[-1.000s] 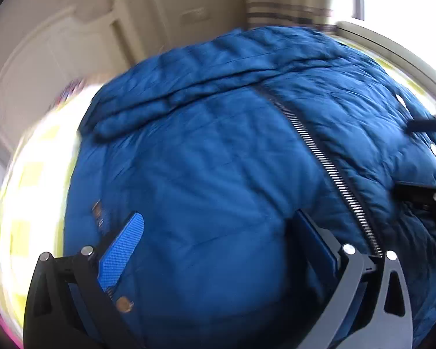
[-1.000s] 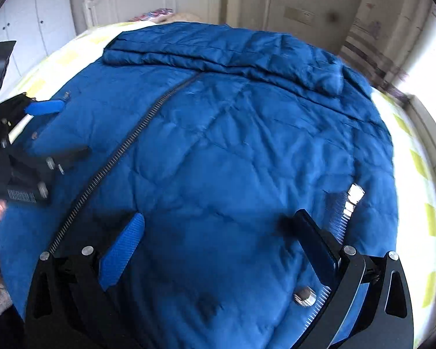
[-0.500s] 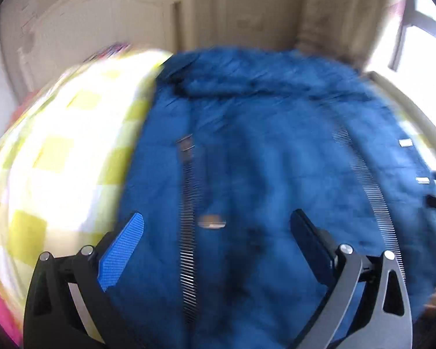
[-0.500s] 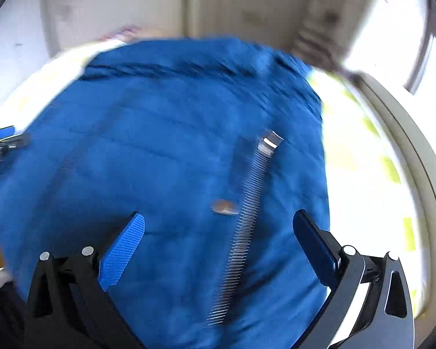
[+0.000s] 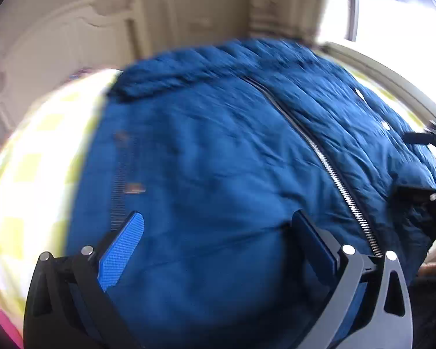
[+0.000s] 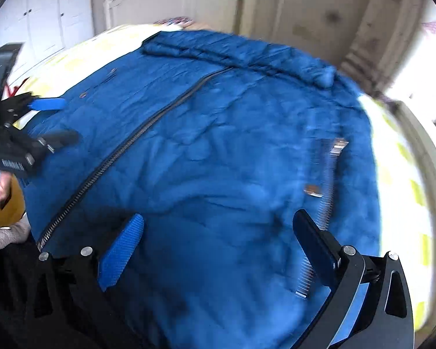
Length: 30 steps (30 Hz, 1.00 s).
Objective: Fold large clothes
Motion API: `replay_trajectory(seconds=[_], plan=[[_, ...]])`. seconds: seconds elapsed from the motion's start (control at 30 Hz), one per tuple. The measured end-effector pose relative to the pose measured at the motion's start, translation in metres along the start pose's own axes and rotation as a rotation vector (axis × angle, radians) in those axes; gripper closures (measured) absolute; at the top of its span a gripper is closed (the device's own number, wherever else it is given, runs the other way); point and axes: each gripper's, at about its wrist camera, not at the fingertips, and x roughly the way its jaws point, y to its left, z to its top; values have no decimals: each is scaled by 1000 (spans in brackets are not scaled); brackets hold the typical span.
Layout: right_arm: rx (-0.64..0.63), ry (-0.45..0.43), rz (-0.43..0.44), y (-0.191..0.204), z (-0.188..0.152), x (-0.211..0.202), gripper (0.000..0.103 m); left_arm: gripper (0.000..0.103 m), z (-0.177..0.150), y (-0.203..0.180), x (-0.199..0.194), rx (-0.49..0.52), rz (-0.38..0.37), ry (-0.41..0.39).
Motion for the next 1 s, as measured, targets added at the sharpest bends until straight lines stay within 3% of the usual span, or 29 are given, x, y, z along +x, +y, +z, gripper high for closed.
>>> replay_trajectory(seconds=[0.07, 0.17, 0.27, 0.37, 0.47, 0.53, 0.63, 0.67, 0.77, 0.9, 1.0], plan=[[50, -10, -10, -18, -12, -9, 5, 2, -7, 24, -6, -51, 40, -7], [131, 23, 12, -41, -34, -7, 5, 2, -23, 51, 4, -102, 103, 45], [162, 9, 2, -43, -43, -12, 5, 2, -36, 67, -1, -181, 62, 38], [112, -56, -11, -27, -31, -30, 5, 3, -34, 57, -17, -157, 55, -3], [11, -145, 32, 2, -20, -48, 5, 2, -30, 31, -38, -94, -68, -76], [-28, -143, 70, 20, -16, -42, 5, 2, -29, 3, -37, 1, -98, -77], [-66, -56, 80, 39, -21, -12, 5, 2, -36, -26, -12, 99, -16, -13], [-62, -38, 80, 42, -26, 0, 5, 2, -40, -25, -11, 80, -16, -43], [-51, -45, 102, 35, -27, -1, 6, 2, -40, -13, -11, 51, -76, -22], [-19, -43, 75, 11, -30, -23, 6, 2, -43, 1, -27, 34, -37, -46], [56, -51, -28, -19, -48, -38, 6, 2, -51, 23, -36, -19, -22, -52]])
